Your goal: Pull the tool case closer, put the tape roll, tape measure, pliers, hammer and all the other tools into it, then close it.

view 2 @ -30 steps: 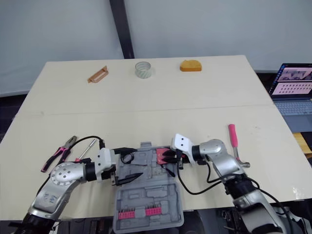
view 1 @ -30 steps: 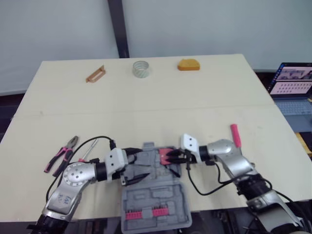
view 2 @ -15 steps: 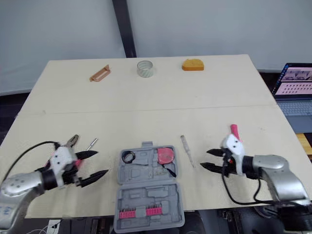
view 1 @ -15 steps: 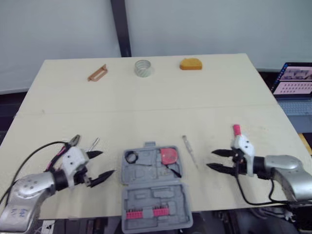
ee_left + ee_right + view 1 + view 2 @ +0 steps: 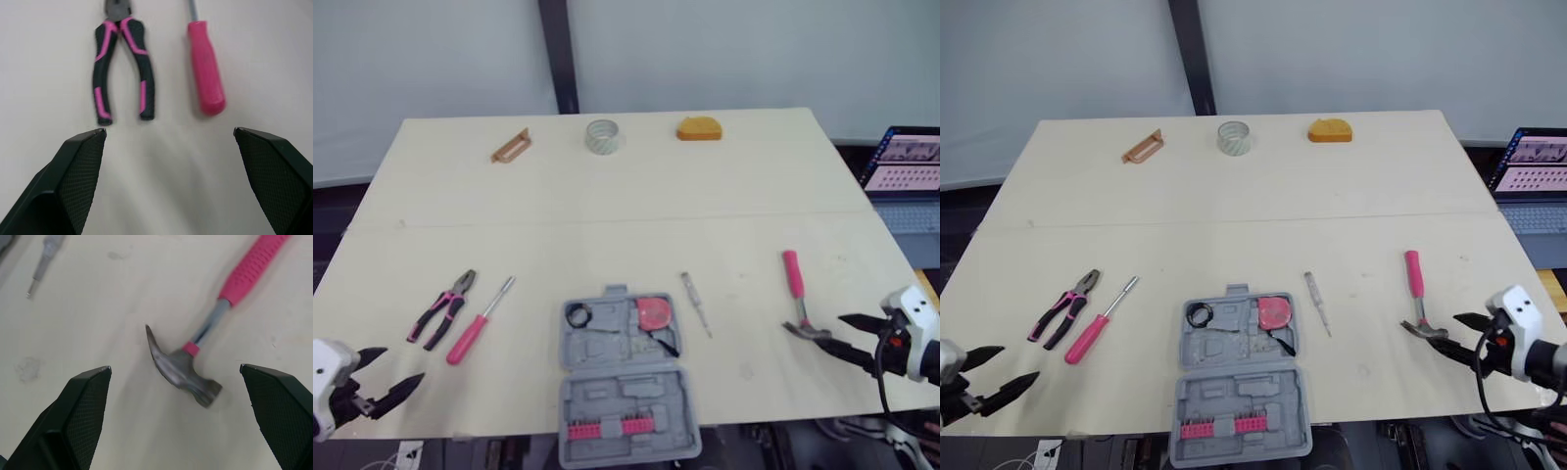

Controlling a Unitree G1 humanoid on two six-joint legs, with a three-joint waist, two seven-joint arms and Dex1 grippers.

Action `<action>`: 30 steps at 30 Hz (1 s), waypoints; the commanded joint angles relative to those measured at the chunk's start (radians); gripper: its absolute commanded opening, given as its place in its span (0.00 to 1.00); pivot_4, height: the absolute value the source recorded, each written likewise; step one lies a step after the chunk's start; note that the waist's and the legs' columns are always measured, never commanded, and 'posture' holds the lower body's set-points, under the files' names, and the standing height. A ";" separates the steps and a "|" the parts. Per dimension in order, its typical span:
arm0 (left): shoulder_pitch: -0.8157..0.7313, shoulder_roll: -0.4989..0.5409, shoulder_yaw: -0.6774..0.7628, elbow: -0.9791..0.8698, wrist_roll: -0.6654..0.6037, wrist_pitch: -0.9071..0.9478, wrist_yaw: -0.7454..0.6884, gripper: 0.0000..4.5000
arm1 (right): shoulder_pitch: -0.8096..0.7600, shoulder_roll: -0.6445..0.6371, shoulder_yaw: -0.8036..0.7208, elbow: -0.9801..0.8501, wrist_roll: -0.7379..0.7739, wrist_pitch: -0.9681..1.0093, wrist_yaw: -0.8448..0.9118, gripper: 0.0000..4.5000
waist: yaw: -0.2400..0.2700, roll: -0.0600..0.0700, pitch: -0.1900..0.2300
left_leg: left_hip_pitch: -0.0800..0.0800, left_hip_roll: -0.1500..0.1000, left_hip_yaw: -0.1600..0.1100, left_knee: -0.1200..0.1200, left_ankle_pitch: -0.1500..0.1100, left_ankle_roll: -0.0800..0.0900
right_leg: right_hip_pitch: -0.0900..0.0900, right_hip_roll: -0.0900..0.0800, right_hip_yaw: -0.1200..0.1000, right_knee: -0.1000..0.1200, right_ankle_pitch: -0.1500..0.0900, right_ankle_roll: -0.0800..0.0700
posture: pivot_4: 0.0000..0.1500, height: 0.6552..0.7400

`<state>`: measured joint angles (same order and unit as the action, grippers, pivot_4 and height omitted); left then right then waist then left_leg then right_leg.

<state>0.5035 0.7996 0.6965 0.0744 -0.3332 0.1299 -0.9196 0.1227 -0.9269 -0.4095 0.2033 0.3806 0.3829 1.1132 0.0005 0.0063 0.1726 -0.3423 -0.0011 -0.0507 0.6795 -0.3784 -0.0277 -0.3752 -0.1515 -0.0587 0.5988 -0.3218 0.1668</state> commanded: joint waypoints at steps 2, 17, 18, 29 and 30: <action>-0.015 0.052 0.062 0.140 0.024 -0.071 0.003 1.00 | -0.041 -0.029 -0.019 0.132 -0.023 -0.063 0.001 0.99 | -0.003 0.000 0.000 | 0.001 0.000 0.001 -0.001 0.000 0.000 | 0.000 0.000 0.001 0.000 0.000 0.000 | 1.00 1.00; -0.055 0.066 0.064 0.252 0.023 -0.113 0.032 1.00 | -0.131 -0.064 0.033 0.340 -0.084 -0.175 0.034 0.99 | -0.005 0.000 0.001 | 0.004 0.001 0.005 -0.002 -0.001 0.000 | 0.000 0.000 0.003 0.003 0.000 0.000 | 1.00 1.00; -0.055 0.064 0.063 0.248 0.022 -0.112 0.033 1.00 | -0.133 -0.064 0.034 0.342 -0.084 -0.177 0.036 0.99 | -0.005 0.000 0.001 | 0.004 0.001 0.006 -0.002 -0.001 0.000 | 0.000 0.000 0.003 0.003 0.000 0.000 | 1.00 1.00; -0.050 0.046 0.053 0.176 0.009 -0.092 0.034 1.00 | -0.098 -0.065 0.019 0.246 -0.052 -0.131 0.062 0.99 | -0.004 0.000 0.001 | 0.005 0.001 0.006 -0.002 -0.001 0.000 | 0.000 0.000 0.004 0.003 0.000 0.000 | 1.00 1.00; -0.048 0.043 0.049 0.160 0.007 -0.089 0.029 1.00 | -0.090 -0.064 0.016 0.221 -0.045 -0.119 0.063 0.99 | -0.004 0.000 0.001 | 0.005 0.001 0.006 -0.002 -0.001 0.000 | 0.000 0.000 0.004 0.003 0.000 0.000 | 1.00 1.00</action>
<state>0.4431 0.8453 0.7345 0.2691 -0.3108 0.0380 -0.8877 0.0228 -0.9712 -0.3605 0.4738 0.3093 0.2479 1.1653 -0.0039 0.0062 0.1731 -0.3376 0.0001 -0.0446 0.6773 -0.3798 -0.0281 -0.3757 -0.1514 -0.0549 0.6016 -0.3218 0.1669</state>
